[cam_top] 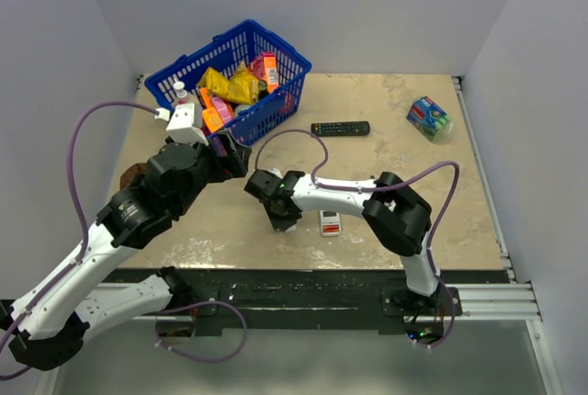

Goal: Load the batteries into the remote control

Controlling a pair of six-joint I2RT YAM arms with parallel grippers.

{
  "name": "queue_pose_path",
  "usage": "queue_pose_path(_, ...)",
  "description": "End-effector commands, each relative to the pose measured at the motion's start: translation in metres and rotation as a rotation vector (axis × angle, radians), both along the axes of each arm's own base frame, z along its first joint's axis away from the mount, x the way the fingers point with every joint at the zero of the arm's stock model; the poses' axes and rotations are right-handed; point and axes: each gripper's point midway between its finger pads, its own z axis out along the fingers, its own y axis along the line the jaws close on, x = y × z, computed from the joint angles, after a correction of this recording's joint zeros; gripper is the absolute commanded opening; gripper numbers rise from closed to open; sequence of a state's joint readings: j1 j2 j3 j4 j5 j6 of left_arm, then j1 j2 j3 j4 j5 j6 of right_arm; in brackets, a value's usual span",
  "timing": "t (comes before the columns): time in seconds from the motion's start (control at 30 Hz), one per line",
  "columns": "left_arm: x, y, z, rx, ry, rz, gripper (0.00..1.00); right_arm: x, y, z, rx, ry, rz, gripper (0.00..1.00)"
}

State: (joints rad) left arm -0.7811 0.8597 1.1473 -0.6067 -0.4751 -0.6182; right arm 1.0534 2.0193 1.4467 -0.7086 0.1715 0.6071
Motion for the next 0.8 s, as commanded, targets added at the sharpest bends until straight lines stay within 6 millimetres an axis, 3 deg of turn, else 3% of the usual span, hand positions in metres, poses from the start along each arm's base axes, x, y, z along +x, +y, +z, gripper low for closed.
queue_pose_path(0.0, 0.004, -0.010, 0.009, -0.055, -0.036, -0.017, 0.90, 0.013, -0.002, 0.027, 0.048, -0.082, -0.051, 0.00)
queue_pose_path(0.13, 0.007, -0.015, 0.006, -0.082, -0.068, -0.035, 0.92, 0.022, -0.008, 0.060, 0.115, -0.145, -0.072, 0.00)
queue_pose_path(0.17, 0.007, -0.020, 0.006, -0.100, -0.089, -0.053, 0.92, 0.027, -0.009, 0.084, 0.172, -0.179, -0.082, 0.00)
queue_pose_path(0.27, 0.011, -0.031, 0.001, -0.144, -0.123, -0.115, 0.92, 0.035, -0.016, 0.111, 0.290, -0.210, -0.097, 0.00)
queue_pose_path(0.33, 0.019, -0.030, -0.001, -0.179, -0.142, -0.132, 0.92, 0.035, -0.018, 0.146, 0.436, -0.238, -0.092, 0.00)
queue_pose_path(0.37, 0.017, -0.043, -0.003, -0.239, -0.155, -0.217, 0.92, 0.042, -0.024, 0.157, 0.490, -0.246, -0.104, 0.00)
queue_pose_path(0.4, 0.018, -0.044, -0.003, -0.276, -0.162, -0.250, 0.92, 0.043, -0.027, 0.183, 0.601, -0.296, -0.096, 0.00)
queue_pose_path(0.43, 0.027, -0.036, 0.000, -0.316, -0.187, -0.247, 0.91, 0.044, -0.030, 0.195, 0.658, -0.310, -0.092, 0.00)
queue_pose_path(0.47, 0.021, -0.048, 0.002, -0.389, -0.212, -0.339, 0.91, 0.045, -0.034, 0.210, 0.738, -0.309, -0.071, 0.00)
queue_pose_path(0.63, 0.009, -0.059, 0.026, -0.475, -0.383, -0.508, 0.90, 0.037, -0.049, 0.285, 1.023, -0.440, 0.074, 0.00)
queue_pose_path(0.77, -0.012, -0.079, 0.046, -0.478, -0.502, -0.751, 0.89, 0.016, -0.049, 0.326, 1.144, -0.515, 0.266, 0.00)
